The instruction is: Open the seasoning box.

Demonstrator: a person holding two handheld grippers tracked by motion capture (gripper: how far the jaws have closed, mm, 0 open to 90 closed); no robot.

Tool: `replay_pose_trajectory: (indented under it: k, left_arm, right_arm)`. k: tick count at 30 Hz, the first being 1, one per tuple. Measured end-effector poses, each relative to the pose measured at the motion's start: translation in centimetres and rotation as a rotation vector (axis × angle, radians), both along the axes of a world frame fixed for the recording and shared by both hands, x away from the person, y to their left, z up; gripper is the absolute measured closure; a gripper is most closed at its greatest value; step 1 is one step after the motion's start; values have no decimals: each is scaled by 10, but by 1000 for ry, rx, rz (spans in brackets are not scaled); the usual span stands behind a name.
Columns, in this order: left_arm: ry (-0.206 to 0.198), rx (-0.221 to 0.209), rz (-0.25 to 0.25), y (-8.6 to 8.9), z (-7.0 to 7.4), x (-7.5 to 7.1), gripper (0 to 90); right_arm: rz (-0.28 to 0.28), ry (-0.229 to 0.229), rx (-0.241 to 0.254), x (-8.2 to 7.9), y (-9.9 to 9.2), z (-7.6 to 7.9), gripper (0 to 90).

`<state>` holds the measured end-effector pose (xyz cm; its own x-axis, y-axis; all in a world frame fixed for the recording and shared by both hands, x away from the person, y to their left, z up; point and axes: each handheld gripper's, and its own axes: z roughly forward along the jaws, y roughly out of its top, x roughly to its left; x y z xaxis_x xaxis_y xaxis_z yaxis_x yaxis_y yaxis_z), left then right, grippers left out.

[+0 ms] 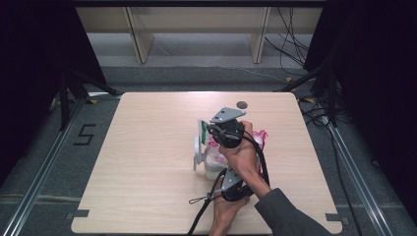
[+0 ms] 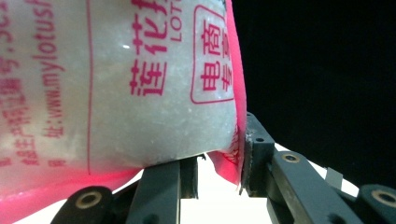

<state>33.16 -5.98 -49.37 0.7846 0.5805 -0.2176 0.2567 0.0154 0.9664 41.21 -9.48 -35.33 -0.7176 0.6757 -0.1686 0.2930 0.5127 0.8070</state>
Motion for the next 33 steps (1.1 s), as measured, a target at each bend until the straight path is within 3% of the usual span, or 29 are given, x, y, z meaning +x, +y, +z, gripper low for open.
replay_pose_trajectory:
  k: [2,3,4,9,10,11,14,15,16,17,26,33]
  left_arm:
    - [1,2,-2,0,0,0,716]
    - [1,7,0,0,0,0,716]
    - [7,-23,3,-2,0,0,716]
    - [1,8,-2,0,0,0,717]
    - [6,-21,0,-2,0,0,716]
    - [6,-22,0,-2,0,0,716]
    - [8,13,4,1,1,0,717]
    - [15,2,16,0,0,-1,716]
    - [6,-24,-39,-2,0,1,716]
    - [43,-49,-47,-4,0,-1,716]
    - [46,-49,-48,-3,0,-1,716]
    - [46,-49,-50,-4,0,-1,717]
  right_arm:
    - [-4,16,5,-1,-1,1,900]
    - [-5,-3,4,0,0,-1,900]
    - [2,-1,-10,0,0,-1,900]
    - [-18,6,11,0,0,-1,900]
    - [1,2,-15,1,0,-1,900]
    - [-1,-14,-16,1,1,-2,900]
    - [-20,24,9,0,1,-1,900]
    - [-4,4,-9,1,0,-1,900]
    - [-7,8,-11,0,3,-3,900]
    - [-2,8,-17,1,2,-2,900]
    - [1,-12,-10,2,3,-2,900]
    - [-4,7,3,2,1,-1,900]
